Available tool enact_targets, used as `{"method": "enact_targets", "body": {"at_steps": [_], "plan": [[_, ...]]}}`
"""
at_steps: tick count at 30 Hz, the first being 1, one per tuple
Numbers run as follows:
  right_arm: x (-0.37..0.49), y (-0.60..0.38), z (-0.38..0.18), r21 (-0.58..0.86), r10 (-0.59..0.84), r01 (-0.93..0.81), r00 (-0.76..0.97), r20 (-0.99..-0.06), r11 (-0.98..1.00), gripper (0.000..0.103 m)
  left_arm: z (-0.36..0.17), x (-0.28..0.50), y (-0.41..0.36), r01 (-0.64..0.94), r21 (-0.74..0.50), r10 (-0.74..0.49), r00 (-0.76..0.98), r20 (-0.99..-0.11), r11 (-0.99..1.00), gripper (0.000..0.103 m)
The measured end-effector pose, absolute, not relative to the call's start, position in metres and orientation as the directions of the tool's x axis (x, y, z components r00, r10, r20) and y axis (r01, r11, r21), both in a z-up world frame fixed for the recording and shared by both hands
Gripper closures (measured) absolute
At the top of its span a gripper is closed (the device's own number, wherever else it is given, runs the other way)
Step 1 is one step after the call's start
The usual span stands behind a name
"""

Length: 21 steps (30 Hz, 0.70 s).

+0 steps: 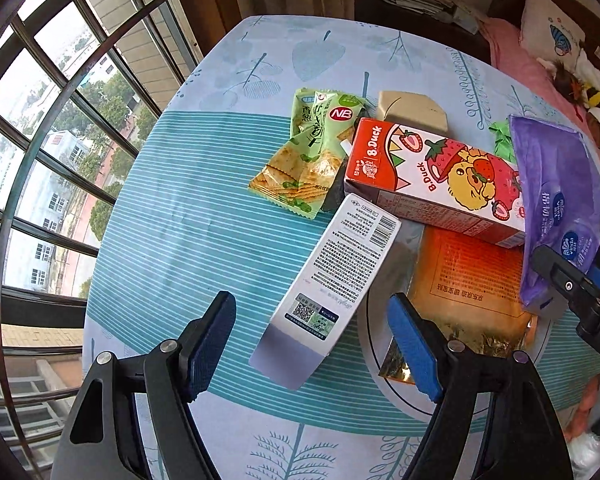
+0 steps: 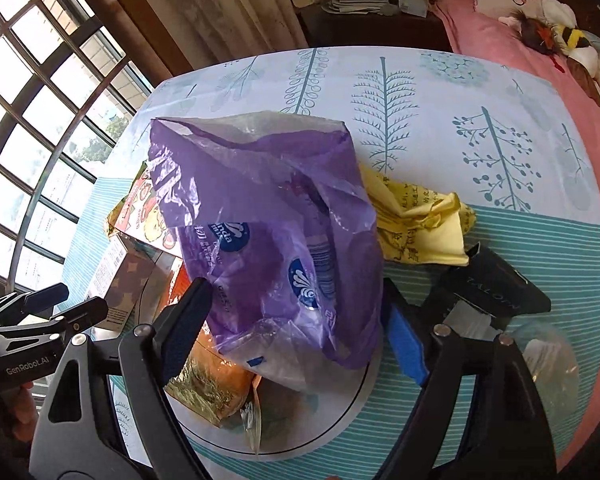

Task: Collect trash
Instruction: 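Grasp the white box with the left tool while the right tool grasps the purple bag, then lift the white box and purple bag off the table toward the trash bin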

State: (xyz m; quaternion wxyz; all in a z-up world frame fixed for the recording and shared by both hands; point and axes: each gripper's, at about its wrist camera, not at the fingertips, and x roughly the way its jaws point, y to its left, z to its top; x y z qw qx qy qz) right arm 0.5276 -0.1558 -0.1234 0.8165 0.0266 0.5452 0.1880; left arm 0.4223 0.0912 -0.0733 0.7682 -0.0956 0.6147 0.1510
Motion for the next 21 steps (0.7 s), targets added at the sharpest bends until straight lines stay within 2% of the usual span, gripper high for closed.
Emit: {"method": "enact_targets", "body": {"at_steps": [5, 7, 8, 9, 10, 12, 15, 19, 21], "plan": [[0.529, -0.154, -0.131, 0.265, 0.352, -0.291, 0.309, -0.884, 0.919, 0.024, -0.093, 0.434, 0.09, -0.344, 0.026, 0.087, 0.162, -0.983, 0.939, 0.041], [0.527, -0.154, -0.13, 0.256, 0.351, -0.308, 0.31, -0.884, 0.916, 0.038, -0.098, 0.436, 0.088, -0.339, 0.024, 0.081, 0.155, -0.984, 0.94, 0.047], [0.525, -0.153, -0.13, 0.236, 0.337, -0.316, 0.316, -0.887, 0.919, 0.048, -0.099, 0.438, 0.088, -0.338, 0.02, 0.076, 0.154, -0.985, 0.941, 0.052], [0.523, -0.152, -0.129, 0.219, 0.324, -0.321, 0.322, -0.889, 0.921, 0.054, -0.1, 0.437, 0.089, -0.338, 0.012, 0.067, 0.153, -0.986, 0.941, 0.059], [0.522, -0.153, -0.128, 0.215, 0.321, -0.319, 0.328, -0.888, 0.923, 0.055, -0.101, 0.437, 0.089, -0.34, 0.002, 0.057, 0.151, -0.987, 0.94, 0.061], [0.52, -0.157, -0.125, 0.231, 0.331, -0.304, 0.339, -0.881, 0.924, 0.064, -0.1, 0.435, 0.091, -0.343, -0.017, 0.041, 0.159, -0.986, 0.939, 0.065], [0.514, -0.162, -0.114, 0.24, 0.339, -0.292, 0.362, -0.869, 0.926, 0.076, -0.097, 0.433, 0.089, -0.341, -0.027, 0.038, 0.182, -0.983, 0.94, 0.067], [0.5, -0.162, -0.1, 0.242, 0.355, -0.313, 0.381, -0.854, 0.918, 0.082, -0.087, 0.42, 0.092, -0.342, -0.039, 0.035, 0.209, -0.977, 0.939, 0.068], [0.493, -0.161, -0.093, 0.242, 0.361, -0.324, 0.387, -0.849, 0.915, 0.09, -0.082, 0.415, 0.089, -0.339, -0.044, 0.033, 0.218, -0.975, 0.94, 0.069]]}}
